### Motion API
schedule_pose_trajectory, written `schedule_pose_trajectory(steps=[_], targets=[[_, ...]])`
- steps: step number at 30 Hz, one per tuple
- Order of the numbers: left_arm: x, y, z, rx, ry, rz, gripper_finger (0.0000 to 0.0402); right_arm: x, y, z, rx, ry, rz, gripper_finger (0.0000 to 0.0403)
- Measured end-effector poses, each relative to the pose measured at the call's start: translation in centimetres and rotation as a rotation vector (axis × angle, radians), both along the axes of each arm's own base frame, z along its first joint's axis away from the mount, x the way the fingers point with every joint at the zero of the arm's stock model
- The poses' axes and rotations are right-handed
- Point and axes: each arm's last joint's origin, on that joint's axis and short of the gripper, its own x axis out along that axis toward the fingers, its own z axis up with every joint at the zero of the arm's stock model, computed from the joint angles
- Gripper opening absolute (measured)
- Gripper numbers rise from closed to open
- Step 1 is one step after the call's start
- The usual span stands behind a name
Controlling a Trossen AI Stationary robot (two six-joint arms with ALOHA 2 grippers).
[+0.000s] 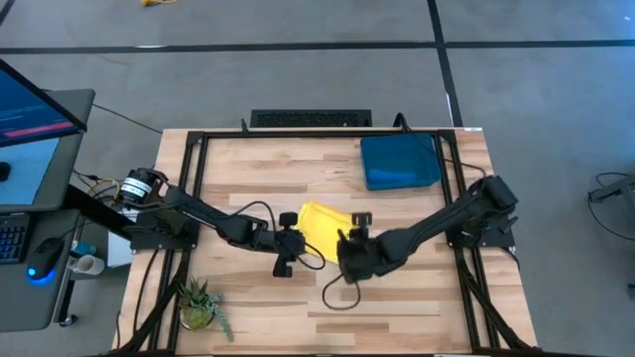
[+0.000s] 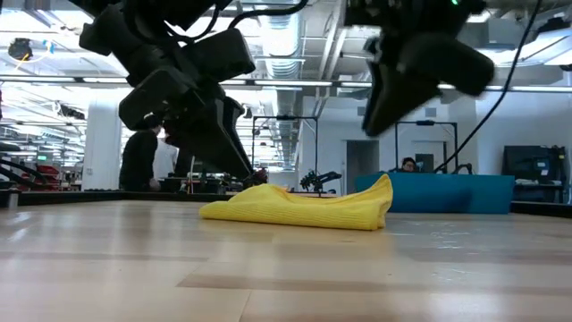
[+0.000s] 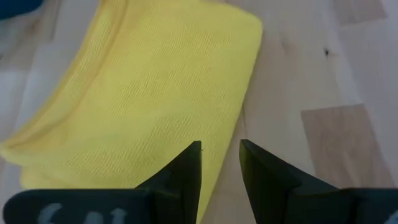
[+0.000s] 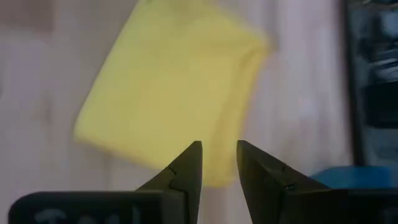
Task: Roll microfiber towels into tight, uniform cylinder then place into a basket
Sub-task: Roll the yellow microfiber cloth
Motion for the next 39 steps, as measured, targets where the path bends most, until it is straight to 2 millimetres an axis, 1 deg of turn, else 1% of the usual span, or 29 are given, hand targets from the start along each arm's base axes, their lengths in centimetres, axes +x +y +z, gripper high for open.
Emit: schedule_pose_trajectory(steps=[4,6,8,10,13,14,16,18,24,26,29,32,35,39], targets=[[0.2,0.1,0.1,-0.005,-0.017,0.0,0.0103,-0.9,-1.5,3.5,-0.017,-0.105,-0.033,0.0123],[0.4,0.2,-0.3,-0.014,-0.021,0.014,0.0103,-1.4,-2.2,4.9,-0.002,-0.15,-0.053,0.0123],[0.4,0.4,-0.9,-0.012,0.005,0.019,0.0103,-1.9,-2.9,5.7,0.015,-0.2,-0.077,0.0123],[0.8,0.5,-1.6,-0.017,0.016,0.02,0.0103,-2.5,-3.4,6.1,0.037,-0.245,-0.114,0.0123],[0.9,0.9,-2.5,-0.004,0.053,0.032,0.0103,-3.0,-3.6,5.3,0.063,-0.286,-0.146,0.0123],[0.9,1.1,-2.7,-0.002,0.057,0.037,0.0103,-3.5,-3.7,4.9,0.054,-0.262,-0.141,0.0123],[0.9,1.4,-2.8,0.003,0.071,0.044,0.0103,-3.6,-3.7,4.3,0.053,-0.264,-0.142,0.0123],[0.8,1.8,-2.9,0.013,0.095,0.052,0.0103,-4.1,-4.0,3.7,0.038,-0.224,-0.141,0.0123],[-0.2,2.9,-3.4,0.068,0.24,0.089,0.0103,-3.9,-4.1,3.6,0.042,-0.234,-0.149,0.0123],[-0.5,3.2,-3.4,0.117,0.278,0.12,0.0103,-3.8,-4.1,3.8,0.047,-0.244,-0.15,0.0123],[-0.8,3.6,-2.9,0.215,0.298,0.174,0.0103,-3.6,-4.3,3.8,0.053,-0.259,-0.158,0.0123],[-1.0,3.6,-1.7,0.274,0.266,0.191,0.0103,-3.3,-4.6,3.9,0.065,-0.287,-0.174,0.0123],[-1.0,3.3,0.3,0.265,0.172,0.21,0.0103,-3.0,-4.9,3.9,0.078,-0.306,-0.19,0.0123],[-1.3,2.2,1.5,0.218,0.106,0.21,0.0103,-2.5,-5.4,3.4,0.128,-0.282,-0.205,0.0123]])
